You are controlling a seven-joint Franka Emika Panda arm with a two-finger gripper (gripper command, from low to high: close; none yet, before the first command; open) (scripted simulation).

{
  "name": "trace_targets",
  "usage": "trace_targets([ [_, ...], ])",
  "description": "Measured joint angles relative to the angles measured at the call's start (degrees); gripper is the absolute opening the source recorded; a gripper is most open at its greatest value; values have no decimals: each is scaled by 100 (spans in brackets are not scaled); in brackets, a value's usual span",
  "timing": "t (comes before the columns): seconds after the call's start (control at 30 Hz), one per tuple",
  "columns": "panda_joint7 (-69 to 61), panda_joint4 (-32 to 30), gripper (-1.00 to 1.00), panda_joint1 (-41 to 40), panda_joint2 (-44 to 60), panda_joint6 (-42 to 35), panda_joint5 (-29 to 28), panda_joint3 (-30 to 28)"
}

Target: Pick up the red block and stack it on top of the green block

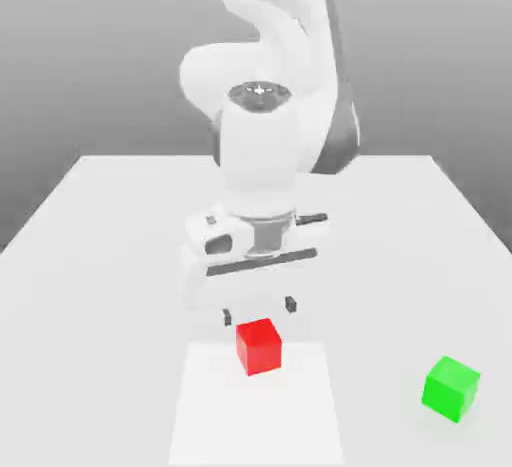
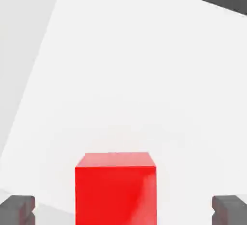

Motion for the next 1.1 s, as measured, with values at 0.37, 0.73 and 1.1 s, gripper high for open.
trace_targets([
  [0.37, -91, 63, -100, -167, 556, 468, 117, 192],
  [0.73, 529, 592, -100, 475, -556, -1182, -247, 578],
  [1.1, 1575, 2335, -100, 1874, 790, -1580, -527, 1200],
])
